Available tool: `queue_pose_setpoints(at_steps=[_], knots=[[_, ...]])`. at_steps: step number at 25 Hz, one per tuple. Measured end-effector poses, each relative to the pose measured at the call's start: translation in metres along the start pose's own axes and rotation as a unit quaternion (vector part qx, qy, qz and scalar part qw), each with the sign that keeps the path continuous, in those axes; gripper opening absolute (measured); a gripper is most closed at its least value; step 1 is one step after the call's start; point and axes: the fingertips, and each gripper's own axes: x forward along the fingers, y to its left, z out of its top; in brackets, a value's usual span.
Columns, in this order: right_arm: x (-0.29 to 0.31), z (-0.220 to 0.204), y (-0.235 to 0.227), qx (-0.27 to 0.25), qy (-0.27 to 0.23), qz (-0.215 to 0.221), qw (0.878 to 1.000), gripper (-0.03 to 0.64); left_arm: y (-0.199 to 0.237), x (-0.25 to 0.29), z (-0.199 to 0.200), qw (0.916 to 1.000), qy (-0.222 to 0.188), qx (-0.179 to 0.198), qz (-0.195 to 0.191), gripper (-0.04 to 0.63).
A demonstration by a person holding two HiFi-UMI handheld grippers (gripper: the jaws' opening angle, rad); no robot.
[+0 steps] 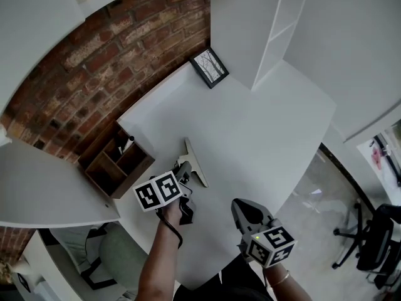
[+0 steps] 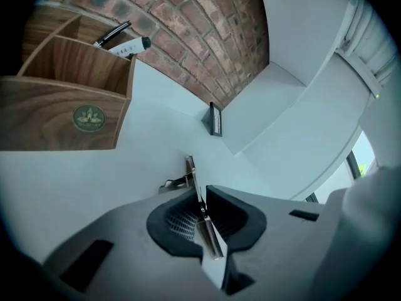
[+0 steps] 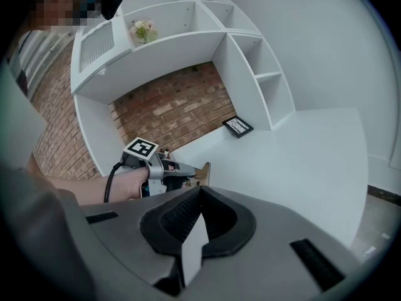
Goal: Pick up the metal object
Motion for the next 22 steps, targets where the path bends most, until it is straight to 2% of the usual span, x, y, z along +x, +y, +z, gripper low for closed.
queue_pose_setpoints(at_steps=[3,6,14,22], knots=[[-0.003,0.001,0.0,-0.012,0.002,-0.007,1.0,0.005,-0.004,-0.003,0.0,0.9998,-0.003,-0.011,-0.015,0.023],[-0.008,0.003,0.001,-0.015,-0.004,-0.014,1.0,0.005,-0.011,-0.008,0.002,0.9997,-0.008,-0.005,-0.024,0.011],[-0.032,0.017,0.002,-0.024,-0.035,-0.035,0.998,0.004,-0.046,-0.034,-0.001,0.9966,-0.011,0.072,-0.039,0.009],[-0.063,0.027,0.008,-0.036,-0.065,-0.052,0.996,0.005,-0.094,-0.074,-0.015,0.9847,-0.023,0.162,-0.06,0.009]])
